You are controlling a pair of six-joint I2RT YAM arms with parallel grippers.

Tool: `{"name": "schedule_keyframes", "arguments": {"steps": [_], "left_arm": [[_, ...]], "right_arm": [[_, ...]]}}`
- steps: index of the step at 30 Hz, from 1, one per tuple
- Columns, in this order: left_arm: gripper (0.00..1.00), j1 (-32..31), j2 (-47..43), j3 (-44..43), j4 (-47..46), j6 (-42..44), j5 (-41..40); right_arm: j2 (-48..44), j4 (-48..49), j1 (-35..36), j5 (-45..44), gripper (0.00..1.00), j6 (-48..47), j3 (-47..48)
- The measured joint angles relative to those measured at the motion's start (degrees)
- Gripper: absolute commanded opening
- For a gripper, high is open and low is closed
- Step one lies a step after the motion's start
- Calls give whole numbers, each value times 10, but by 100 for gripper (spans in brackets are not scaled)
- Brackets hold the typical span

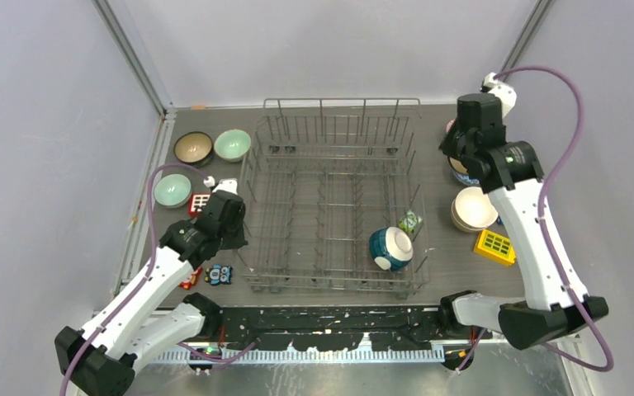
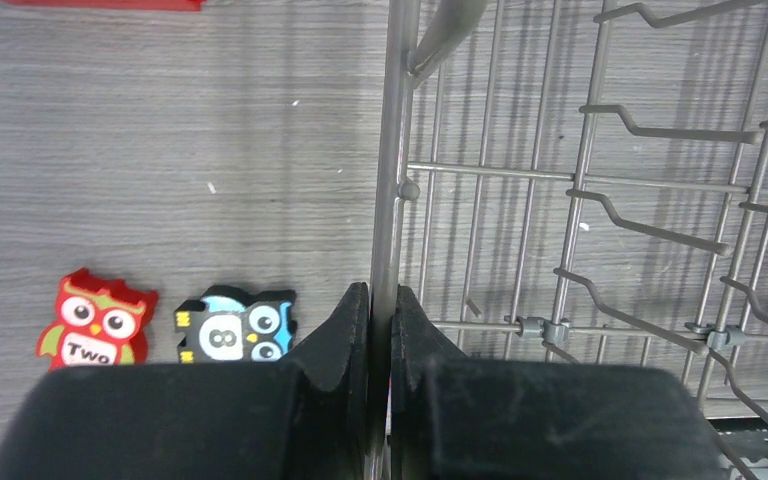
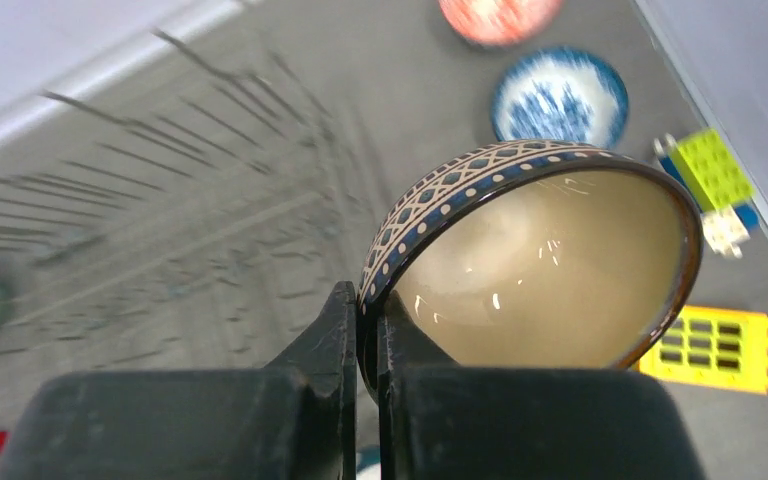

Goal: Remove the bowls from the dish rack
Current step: Move the dish rack to the center of the board.

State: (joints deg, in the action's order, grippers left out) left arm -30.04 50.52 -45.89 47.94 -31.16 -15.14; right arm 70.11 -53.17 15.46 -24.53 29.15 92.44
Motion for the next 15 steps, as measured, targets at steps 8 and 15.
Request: {"name": "schedule_keyframes", "arguments": {"steps": [8, 15], "left_arm": [[0, 6, -48, 12, 50, -17, -34], [0, 10, -67, 14, 80, -30, -51]], "right_arm": [[64, -3, -32, 24, 1, 17, -116], [194, 28, -49, 32, 1, 26, -59]]}}
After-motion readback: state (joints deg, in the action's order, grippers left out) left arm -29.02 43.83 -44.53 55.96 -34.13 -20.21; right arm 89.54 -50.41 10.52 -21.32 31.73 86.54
